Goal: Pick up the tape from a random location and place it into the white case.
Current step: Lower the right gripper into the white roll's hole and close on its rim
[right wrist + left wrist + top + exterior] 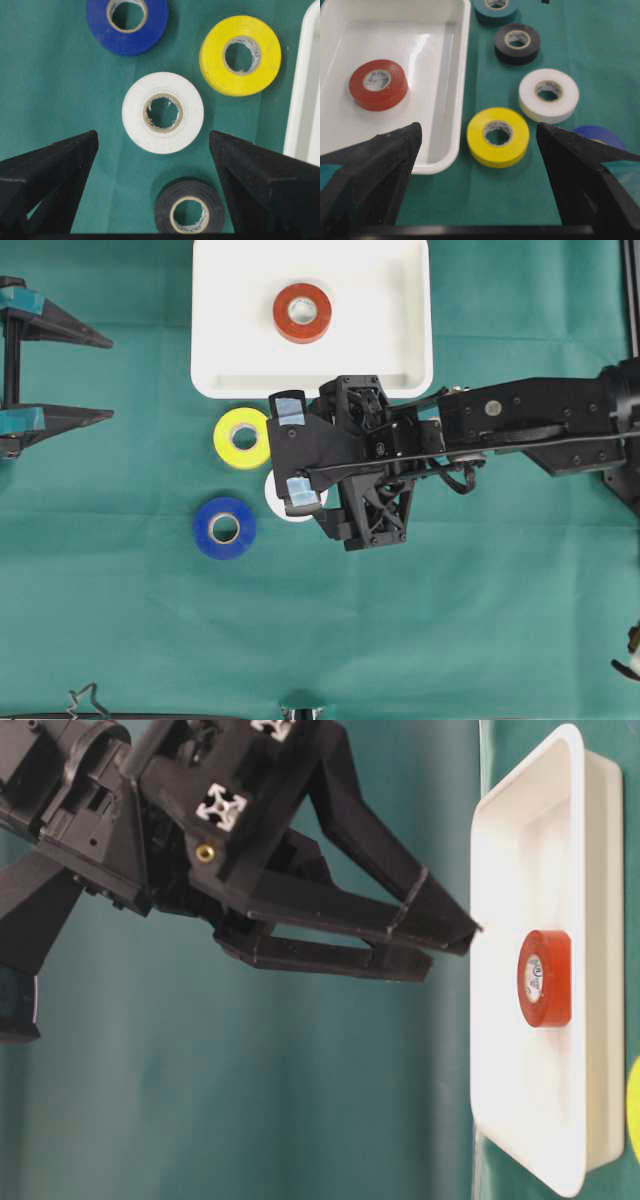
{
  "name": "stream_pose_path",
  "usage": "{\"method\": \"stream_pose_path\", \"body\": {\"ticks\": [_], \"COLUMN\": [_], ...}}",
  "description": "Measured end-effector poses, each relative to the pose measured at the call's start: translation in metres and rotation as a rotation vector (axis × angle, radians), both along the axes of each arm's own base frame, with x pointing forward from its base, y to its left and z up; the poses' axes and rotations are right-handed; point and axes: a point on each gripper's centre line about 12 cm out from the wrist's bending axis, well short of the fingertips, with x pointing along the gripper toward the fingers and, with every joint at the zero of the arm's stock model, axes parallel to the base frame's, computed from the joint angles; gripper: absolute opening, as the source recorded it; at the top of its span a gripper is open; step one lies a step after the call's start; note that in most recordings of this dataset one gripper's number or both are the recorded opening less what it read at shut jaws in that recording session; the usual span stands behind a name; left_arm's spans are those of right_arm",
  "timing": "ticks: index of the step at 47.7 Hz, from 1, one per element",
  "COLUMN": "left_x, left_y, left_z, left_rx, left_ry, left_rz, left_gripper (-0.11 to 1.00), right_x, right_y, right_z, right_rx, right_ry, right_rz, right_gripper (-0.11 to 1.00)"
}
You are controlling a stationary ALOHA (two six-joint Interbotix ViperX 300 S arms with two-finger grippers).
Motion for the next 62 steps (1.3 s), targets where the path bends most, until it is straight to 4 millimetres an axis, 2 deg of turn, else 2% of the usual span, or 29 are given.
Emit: {"method": "stream_pose_path", "body": {"ticks": [19, 32, 49, 56, 62], "left_x": [0.0, 0.0, 0.0, 0.0, 0.0], "left_y": [0.0, 0.0, 0.0, 0.0, 0.0], "left_z": [0.0, 0.0, 0.0, 0.0, 0.0], "left_rx": [0.002, 0.001, 0.0, 0.001, 0.0], "left_ry": [0.0, 0.002, 0.0, 0.002, 0.002], "left_rz": [0.0, 0.0, 0.0, 0.0, 0.0], "left_gripper": [0.94, 0.94, 0.94, 0.94, 0.94], "right_x": [0.013, 0.019, 0.024, 0.027, 0.029], "right_y": [0.004, 0.008, 0.008, 0.009, 0.01], "right_z": [-0.037, -0.074, -0.112, -0.125, -0.128], "right_rx": [-0.002, 0.0, 0.005, 0.005, 0.008], "right_ry": [0.046, 0.074, 0.083, 0.084, 0.077], "right_rz": [-0.001, -0.003, -0.013, -0.013, -0.016], "right_gripper": [0.92, 0.92, 0.92, 0.92, 0.92]}}
